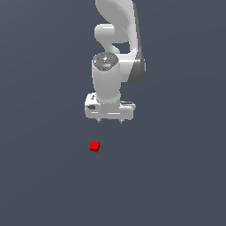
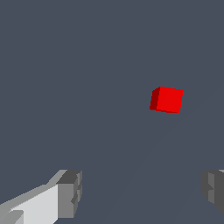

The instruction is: Pick up the red cube and move it to a goal position.

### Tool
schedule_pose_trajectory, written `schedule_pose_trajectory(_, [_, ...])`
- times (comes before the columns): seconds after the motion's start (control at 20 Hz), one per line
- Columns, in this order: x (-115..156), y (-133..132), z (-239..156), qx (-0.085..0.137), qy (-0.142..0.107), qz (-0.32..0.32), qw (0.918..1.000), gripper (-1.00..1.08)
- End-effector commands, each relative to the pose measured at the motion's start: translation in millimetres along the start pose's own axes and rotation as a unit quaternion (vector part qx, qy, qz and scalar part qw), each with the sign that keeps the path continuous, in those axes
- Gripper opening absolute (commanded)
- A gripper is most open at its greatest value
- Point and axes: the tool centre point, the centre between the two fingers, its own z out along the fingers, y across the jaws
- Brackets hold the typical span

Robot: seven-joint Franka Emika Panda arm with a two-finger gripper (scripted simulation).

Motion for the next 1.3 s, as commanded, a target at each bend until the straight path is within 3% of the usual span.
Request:
schedule_pose_trajectory(0.0, [0,0,0,0.000,0.000,0.000,1.0000,1.00])
schedule_pose_trajectory(0.5, [11,11,23,-0.003,0.000,0.013,0.9999,1.00])
schedule_pose_trajectory(1.25, [54,63,119,-0.012,-0.001,0.069,0.9976,1.00])
